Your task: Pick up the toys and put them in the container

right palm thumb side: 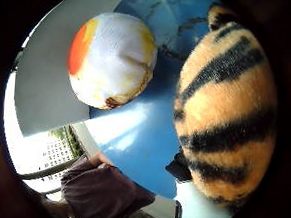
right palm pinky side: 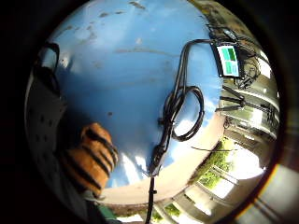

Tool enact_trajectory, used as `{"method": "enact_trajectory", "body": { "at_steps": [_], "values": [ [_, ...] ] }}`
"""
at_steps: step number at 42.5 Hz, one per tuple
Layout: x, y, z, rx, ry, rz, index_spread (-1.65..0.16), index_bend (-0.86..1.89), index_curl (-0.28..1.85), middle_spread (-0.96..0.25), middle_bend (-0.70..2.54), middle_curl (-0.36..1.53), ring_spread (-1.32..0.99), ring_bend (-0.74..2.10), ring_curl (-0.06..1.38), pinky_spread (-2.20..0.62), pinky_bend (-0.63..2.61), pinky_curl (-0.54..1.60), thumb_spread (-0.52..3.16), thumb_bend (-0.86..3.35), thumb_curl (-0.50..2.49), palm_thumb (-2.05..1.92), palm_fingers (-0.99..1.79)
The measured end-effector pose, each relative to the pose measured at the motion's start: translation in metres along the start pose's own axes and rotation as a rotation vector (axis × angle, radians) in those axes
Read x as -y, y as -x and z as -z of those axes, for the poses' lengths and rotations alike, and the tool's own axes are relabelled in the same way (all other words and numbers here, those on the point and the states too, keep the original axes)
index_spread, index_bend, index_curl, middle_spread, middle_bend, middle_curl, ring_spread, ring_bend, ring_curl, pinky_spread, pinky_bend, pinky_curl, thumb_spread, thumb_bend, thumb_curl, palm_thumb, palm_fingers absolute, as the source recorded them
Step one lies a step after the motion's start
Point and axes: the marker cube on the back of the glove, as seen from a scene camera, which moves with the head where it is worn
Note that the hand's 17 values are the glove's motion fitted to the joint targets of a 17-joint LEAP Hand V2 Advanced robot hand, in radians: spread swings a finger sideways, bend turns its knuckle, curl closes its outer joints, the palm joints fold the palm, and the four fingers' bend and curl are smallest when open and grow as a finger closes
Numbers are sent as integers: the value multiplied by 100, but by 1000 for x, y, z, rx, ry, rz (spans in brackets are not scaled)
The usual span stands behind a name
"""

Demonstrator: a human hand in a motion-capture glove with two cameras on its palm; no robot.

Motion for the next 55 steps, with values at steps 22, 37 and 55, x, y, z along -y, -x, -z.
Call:
{"method": "enact_trajectory", "body": {
  "at_steps": [22,37,55],
  "values": [
    [-14,78,267,7,-227,9,-21,81,42,-17,102,67,-35,132,58,-43,107,47,85,12,85,54,98],
    [24,222,327,-129,-296,200,-27,75,49,-20,100,72,-36,133,60,-42,111,48,67,5,94,57,96],
    [63,371,258,-255,-65,393,-23,17,50,-21,65,67,-34,133,61,-39,135,53,89,-11,83,29,27]
  ]
}}
